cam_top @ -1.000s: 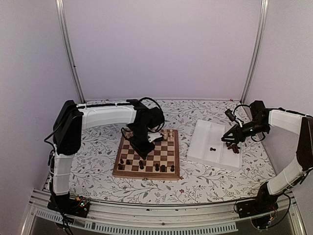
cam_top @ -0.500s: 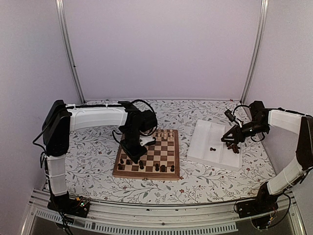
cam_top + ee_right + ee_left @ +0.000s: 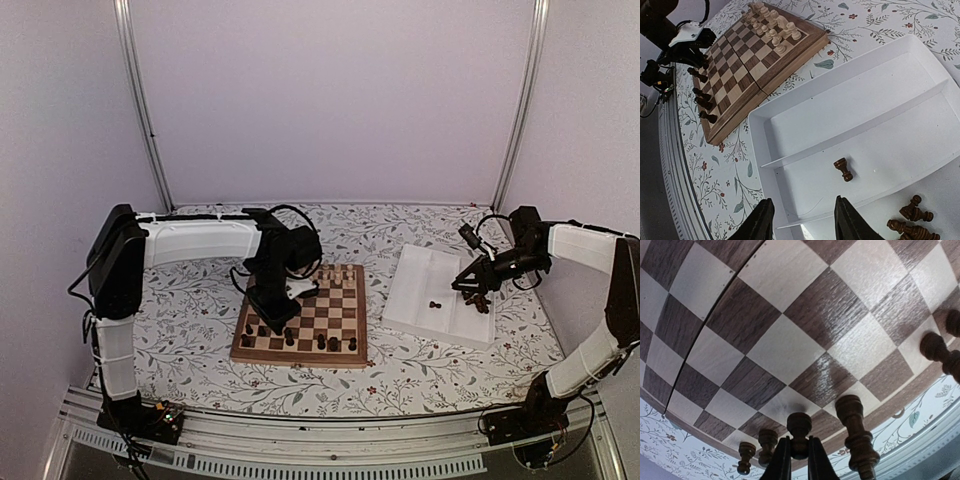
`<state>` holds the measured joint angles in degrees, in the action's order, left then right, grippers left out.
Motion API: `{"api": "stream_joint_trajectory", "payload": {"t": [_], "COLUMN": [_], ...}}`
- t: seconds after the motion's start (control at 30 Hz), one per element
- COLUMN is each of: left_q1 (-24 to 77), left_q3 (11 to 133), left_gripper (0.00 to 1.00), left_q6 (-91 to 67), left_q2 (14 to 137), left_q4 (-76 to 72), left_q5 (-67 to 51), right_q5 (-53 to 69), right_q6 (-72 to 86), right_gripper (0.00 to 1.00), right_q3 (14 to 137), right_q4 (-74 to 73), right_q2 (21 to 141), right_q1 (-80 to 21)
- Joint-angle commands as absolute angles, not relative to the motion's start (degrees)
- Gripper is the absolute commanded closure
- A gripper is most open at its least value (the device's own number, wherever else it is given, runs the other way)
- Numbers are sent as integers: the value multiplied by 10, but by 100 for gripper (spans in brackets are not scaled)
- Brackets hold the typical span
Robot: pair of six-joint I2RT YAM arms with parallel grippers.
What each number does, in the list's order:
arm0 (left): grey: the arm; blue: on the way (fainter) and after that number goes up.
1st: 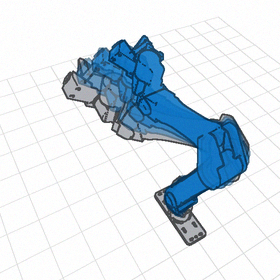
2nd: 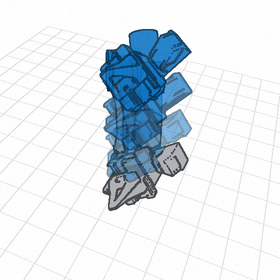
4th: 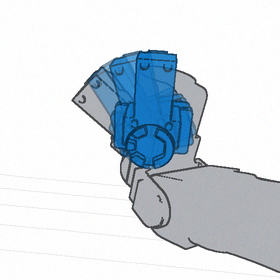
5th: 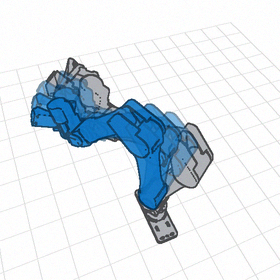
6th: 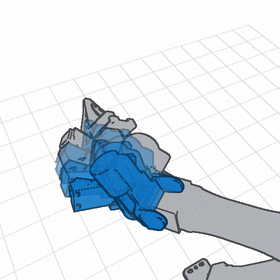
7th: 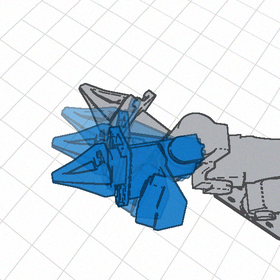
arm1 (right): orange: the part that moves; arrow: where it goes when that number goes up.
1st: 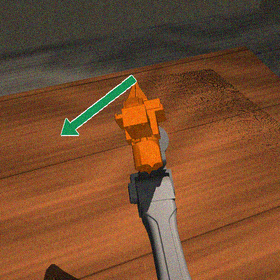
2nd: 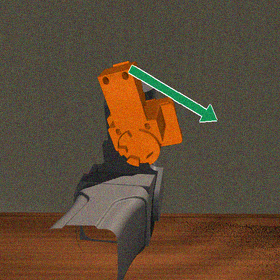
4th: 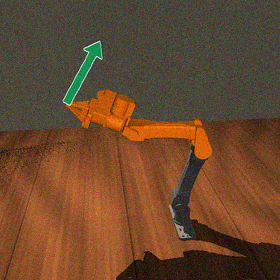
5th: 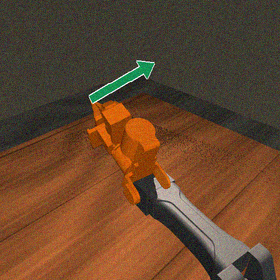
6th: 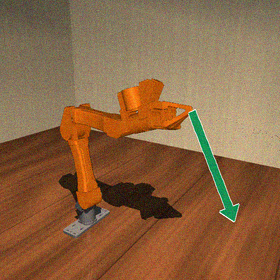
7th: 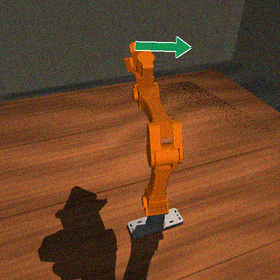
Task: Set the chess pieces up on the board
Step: Place the chess piece on the chessboard, then pick up the chess piece from the storage box.
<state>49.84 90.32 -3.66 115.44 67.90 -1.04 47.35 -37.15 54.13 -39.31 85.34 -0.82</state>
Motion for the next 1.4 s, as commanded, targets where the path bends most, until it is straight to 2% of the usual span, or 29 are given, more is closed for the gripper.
{"api": "stream_joint_trajectory", "payload": {"t": [0.0, 0.17, 0.33, 0.57, 0.73, 1.0, 1.03, 1.07, 1.13, 1.23, 1.27, 1.33, 1.37], "left_q1": [491, 491, 492, 491, 491, 486, 486, 486, 486, 486, 486, 486, 486], "left_q3": [901, 902, 907, 904, 910, 1001, 1018, 1032, 1045, 991, 947, 841, 790], "left_gripper": [89, 78, 74, 72, 72, 71, 71, 71, 71, 69, 64, 44, 34], "left_q6": [-42, -46, -49, -54, -62, -55, -52, -47, -37, -13, -11, -15, -23], "left_q2": [1165, 1164, 1152, 1123, 1100, 1039, 1030, 1021, 990, 926, 898, 841, 816], "left_q4": [670, 668, 670, 672, 677, 668, 658, 643, 591, 449, 373, 222, 156], "left_q5": [-13, -3, -2, -2, 47, 120, 136, 151, 185, 196, 201, 214, 221], "right_q5": [486, 487, 495, 499, 490, 404, 390, 383, 383, 427, 438, 460, 458], "right_q6": [-375, -376, -378, -383, -388, -373, -359, -350, -301, -321, -365, -417, -445], "right_gripper": [57, 57, 57, 56, 56, 54, 52, 42, 5, 1, 1, 2, 5], "right_q3": [541, 541, 543, 554, 565, 656, 668, 679, 689, 695, 700, 703, 698], "right_q4": [-399, -400, -405, -411, -421, -425, -419, -414, -394, -447, -471, -515, -521], "right_q2": [854, 854, 853, 850, 842, 787, 780, 775, 775, 796, 806, 831, 839], "right_q1": [-11, -11, -11, -12, -11, -10, -8, -5, 26, 38, 39, 37, 30]}}
